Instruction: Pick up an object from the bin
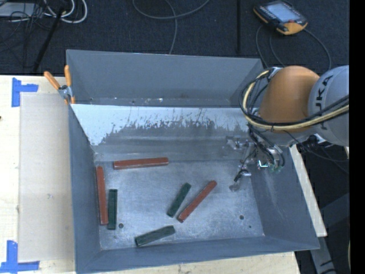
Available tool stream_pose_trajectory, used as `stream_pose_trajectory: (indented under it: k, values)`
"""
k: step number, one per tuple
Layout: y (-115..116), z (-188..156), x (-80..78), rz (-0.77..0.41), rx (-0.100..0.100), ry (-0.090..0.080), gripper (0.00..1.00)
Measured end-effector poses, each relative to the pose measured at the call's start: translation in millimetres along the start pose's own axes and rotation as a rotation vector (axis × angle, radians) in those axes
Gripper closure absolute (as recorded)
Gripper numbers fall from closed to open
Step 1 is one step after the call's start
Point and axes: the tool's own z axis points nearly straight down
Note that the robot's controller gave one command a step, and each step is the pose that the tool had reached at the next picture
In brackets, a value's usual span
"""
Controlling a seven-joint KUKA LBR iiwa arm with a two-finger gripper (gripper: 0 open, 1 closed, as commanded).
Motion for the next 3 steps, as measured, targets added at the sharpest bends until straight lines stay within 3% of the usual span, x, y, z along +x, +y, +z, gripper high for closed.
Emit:
stream_pose_trajectory:
  k: [1, 2, 3]
  values:
    - [0.2, -4.7, -1.9, -0.002, 0.001, -0.007, 0.0]
    - [4.9, -35.5, 8.1, -0.205, -0.001, 0.001, 0.0]
    - [11.8, -66.6, 10.0, -0.35, 0.002, -0.01, 0.0]
